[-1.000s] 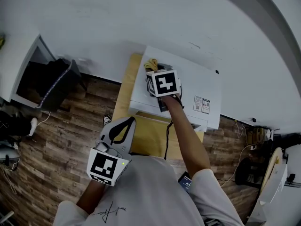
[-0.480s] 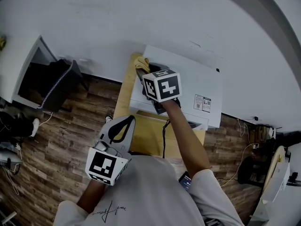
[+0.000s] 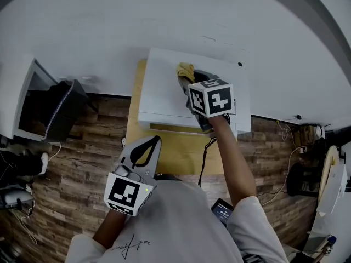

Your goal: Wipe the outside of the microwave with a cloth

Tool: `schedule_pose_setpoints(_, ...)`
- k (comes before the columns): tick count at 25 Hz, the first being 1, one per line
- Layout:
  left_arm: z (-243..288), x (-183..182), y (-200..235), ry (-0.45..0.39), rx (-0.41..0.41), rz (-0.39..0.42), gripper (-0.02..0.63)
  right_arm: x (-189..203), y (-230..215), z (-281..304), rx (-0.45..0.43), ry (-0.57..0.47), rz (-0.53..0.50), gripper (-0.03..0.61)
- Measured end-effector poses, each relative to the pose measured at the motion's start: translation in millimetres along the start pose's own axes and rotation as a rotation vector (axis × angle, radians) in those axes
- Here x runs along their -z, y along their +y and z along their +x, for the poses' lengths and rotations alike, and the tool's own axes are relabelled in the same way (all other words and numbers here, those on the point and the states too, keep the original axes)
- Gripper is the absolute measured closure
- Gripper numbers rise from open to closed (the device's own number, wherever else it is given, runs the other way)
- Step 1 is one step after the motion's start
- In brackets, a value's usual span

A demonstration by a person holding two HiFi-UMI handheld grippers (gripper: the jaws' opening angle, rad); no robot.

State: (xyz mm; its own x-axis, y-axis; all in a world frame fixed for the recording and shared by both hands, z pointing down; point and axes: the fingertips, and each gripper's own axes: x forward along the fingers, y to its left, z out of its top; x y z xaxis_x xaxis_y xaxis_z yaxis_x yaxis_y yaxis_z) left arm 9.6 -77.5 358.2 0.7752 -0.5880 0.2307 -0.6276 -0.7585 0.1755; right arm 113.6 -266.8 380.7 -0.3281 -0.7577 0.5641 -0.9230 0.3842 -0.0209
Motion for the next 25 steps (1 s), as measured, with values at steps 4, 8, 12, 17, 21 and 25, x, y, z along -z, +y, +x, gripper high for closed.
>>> schedule_pose_setpoints(4,8,0,-14,0.007,0.038,0.015,0.624,17,-46,-30,0.084,0.007,0.034,0.451)
schedule_pose_setpoints(8,15,0,-24,0.016,0.062,0.022,0.624,39,-100,-59,0.177,0.025,0.083,0.451)
schedule_pose_setpoints(12,20,3,-29,0.026,0.079,0.024,0.624,62,-153,-92,0.282,0.046,0.143,0.451)
schedule_pose_setpoints(17,25,0,-31,0.026,0.093,0.027,0.624,94,-203,-123,0.394,0.1,0.173,0.451)
schedule_pose_setpoints(21,27,1,-27,0.035,0.094,0.029,0.624,117,-229,-132,0.48,0.176,0.137,0.451)
schedule_pose_setpoints(25,26,3,-25,0.033,0.091,0.016,0.624,135,-231,-124,0.503,0.258,0.056,0.451)
